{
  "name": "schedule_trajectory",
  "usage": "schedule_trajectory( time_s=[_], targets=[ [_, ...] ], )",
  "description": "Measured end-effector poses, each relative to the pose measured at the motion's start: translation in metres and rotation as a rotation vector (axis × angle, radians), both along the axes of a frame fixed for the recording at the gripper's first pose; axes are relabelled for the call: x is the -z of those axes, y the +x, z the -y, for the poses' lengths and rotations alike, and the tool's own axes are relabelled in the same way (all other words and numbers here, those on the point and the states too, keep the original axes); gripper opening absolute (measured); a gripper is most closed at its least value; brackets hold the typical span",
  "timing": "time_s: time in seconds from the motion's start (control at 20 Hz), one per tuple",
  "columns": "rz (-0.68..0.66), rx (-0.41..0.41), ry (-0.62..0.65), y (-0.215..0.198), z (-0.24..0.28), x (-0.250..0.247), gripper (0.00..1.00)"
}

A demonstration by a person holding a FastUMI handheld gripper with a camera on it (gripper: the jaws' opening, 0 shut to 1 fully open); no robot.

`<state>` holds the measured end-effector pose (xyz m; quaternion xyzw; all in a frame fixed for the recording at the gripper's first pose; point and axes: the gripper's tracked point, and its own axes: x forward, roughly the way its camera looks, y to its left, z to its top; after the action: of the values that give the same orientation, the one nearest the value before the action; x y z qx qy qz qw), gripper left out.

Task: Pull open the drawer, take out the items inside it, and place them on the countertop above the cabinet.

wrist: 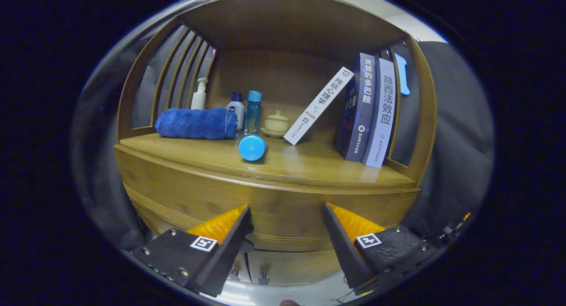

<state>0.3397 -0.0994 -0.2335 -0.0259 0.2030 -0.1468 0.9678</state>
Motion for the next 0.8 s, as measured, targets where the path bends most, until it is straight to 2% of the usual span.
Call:
schedule_trajectory(
  time_s=[0.15,0.35,0.8],
  targets=[
    [-0.017,-0.004,-0.021,-0.003,0.001,-0.001,0.98],
    [0.037,-0.012,0.023,-0.014,-0.013,-0.033,0.96],
    [0.243,-0.079,0.079,-0.080,-0.027,-0.166,0.96]
  ],
)
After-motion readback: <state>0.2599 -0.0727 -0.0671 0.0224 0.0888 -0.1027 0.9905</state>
